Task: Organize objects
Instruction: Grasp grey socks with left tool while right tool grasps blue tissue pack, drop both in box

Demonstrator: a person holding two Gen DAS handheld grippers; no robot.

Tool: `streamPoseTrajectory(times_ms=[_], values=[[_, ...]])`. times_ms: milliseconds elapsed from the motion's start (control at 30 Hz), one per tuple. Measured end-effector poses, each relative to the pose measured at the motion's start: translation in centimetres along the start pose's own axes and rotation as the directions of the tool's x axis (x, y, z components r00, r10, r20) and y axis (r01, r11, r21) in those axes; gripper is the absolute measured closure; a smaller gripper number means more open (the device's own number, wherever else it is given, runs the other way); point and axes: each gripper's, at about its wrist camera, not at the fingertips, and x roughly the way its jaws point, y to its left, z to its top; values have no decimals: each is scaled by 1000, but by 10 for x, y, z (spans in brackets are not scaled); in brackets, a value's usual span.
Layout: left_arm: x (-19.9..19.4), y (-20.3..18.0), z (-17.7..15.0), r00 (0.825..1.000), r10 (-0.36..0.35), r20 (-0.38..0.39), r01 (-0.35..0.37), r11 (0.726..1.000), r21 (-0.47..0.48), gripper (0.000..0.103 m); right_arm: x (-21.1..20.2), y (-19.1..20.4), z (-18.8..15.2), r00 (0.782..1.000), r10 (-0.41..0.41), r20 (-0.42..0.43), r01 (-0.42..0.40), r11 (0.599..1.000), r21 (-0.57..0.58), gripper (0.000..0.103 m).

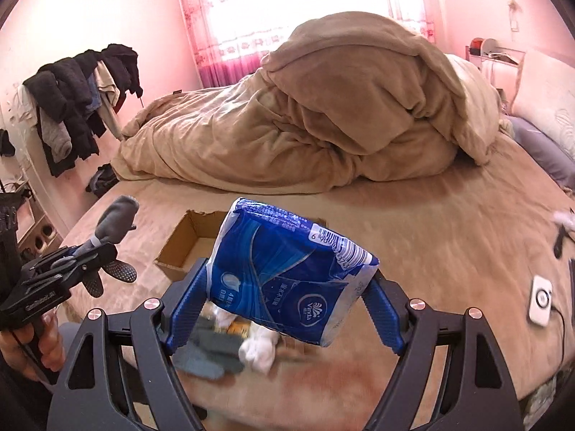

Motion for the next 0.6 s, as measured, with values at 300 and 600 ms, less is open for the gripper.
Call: streamPoseTrajectory(times_ms=[300,600], values=[[85,14,13,995,-77,-66,77,997,-3,75,67,-3,23,999,20,-38,-22,999,-45,20],[154,34,-11,974,-77,-212,63,995,-71,74,146,-10,7,980,92,-174,-96,995,-13,20]])
